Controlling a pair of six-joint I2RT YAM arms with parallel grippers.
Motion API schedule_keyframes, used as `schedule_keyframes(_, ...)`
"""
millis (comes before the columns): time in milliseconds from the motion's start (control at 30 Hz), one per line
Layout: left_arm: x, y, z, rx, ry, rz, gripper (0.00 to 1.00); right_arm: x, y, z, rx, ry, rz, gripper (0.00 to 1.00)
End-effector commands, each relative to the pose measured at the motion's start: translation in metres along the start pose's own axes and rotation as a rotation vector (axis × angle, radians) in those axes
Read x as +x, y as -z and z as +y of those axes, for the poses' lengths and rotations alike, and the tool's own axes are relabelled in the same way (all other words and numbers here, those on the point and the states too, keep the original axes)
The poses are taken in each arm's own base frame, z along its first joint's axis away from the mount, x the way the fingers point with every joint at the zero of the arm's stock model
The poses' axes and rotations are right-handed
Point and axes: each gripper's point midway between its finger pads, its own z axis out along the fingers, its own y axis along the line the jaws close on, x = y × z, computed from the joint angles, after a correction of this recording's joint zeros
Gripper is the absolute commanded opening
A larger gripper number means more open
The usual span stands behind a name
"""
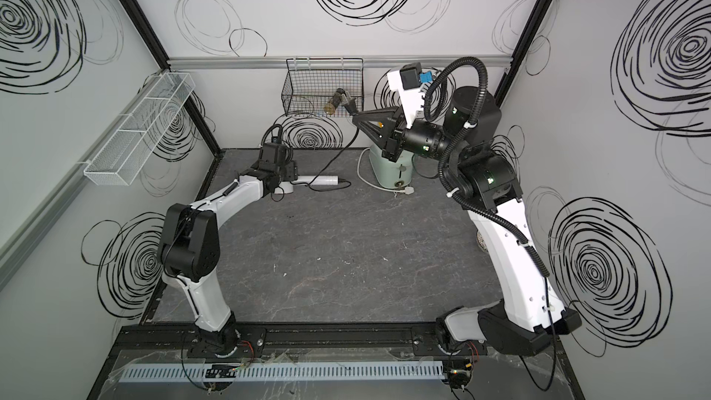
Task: Wrap the cord around the hair dryer
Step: Wrap the power cord around the hair dryer.
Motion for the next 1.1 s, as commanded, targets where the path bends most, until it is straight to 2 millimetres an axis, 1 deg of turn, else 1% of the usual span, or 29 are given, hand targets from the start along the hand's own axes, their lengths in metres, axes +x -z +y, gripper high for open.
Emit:
schedule_keyframes(0, -0.057, 0.0, 0.014, -0.022, 0.096, -0.151, 0.0, -0.008, 0.013, 0.021, -0.046, 0.001, -0.013, 0.0)
schedule_keyframes(133, -0.059, -0.017, 0.021, -0.041, 0.123, -0.145, 0.0, -0.002, 0.016, 0.029, -0.08, -0.03, 0.0, 0.0)
schedule_keyframes(233, -0.06, -0.033, 0.027, -0.049, 0.149, -0.133, 0.0, -0.003, 0.02, 0.041, -0.129, -0.046, 0.006, 0.0)
schedule_keyframes(333, -0.061, -0.049, 0.035, -0.071, 0.145, -0.118, 0.0, -0.004, 0.027, 0.047, -0.134, -0.047, 0.013, 0.0)
schedule_keyframes(400, -0.06, -0.058, 0.044, -0.08, 0.155, -0.105, 0.0, -0.003, 0.032, 0.05, -0.118, -0.041, 0.022, 0.0)
schedule_keyframes(467, -0.06, -0.062, 0.051, -0.081, 0.166, -0.094, 0.0, -0.001, 0.035, 0.049, -0.098, -0.04, 0.029, 0.0)
schedule_keyframes(500, -0.061, -0.06, 0.052, -0.074, 0.17, -0.093, 0.0, 0.002, 0.035, 0.047, -0.091, -0.04, 0.033, 0.0)
schedule_keyframes(567, -0.064, -0.049, 0.046, -0.055, 0.149, -0.11, 0.0, 0.009, 0.028, 0.034, -0.067, -0.054, 0.043, 0.0)
schedule_keyframes(633, -0.066, -0.034, 0.032, -0.018, 0.121, -0.122, 0.0, 0.017, 0.014, 0.021, -0.066, -0.074, 0.054, 0.0)
schedule_keyframes(667, -0.065, -0.026, 0.023, 0.007, 0.105, -0.122, 0.0, 0.02, 0.006, 0.012, -0.063, -0.084, 0.054, 0.0)
schedule_keyframes(733, -0.06, -0.01, -0.002, 0.103, 0.065, -0.111, 0.0, 0.026, -0.01, -0.004, -0.057, -0.092, 0.058, 0.0)
schedule_keyframes(833, -0.046, 0.021, -0.037, 0.237, -0.004, -0.08, 0.0, 0.031, -0.032, -0.031, -0.014, -0.081, 0.069, 0.0)
schedule_keyframes(900, -0.032, 0.046, -0.063, 0.346, -0.064, -0.059, 0.0, 0.035, -0.045, -0.051, 0.03, -0.059, 0.078, 0.0)
schedule_keyframes(1000, -0.013, 0.083, -0.096, 0.488, -0.157, -0.028, 0.0, 0.044, -0.065, -0.082, 0.086, -0.041, 0.097, 0.0)
schedule_keyframes(1067, -0.001, 0.106, -0.113, 0.575, -0.209, -0.004, 0.0, 0.051, -0.079, -0.101, 0.115, -0.039, 0.11, 0.0)
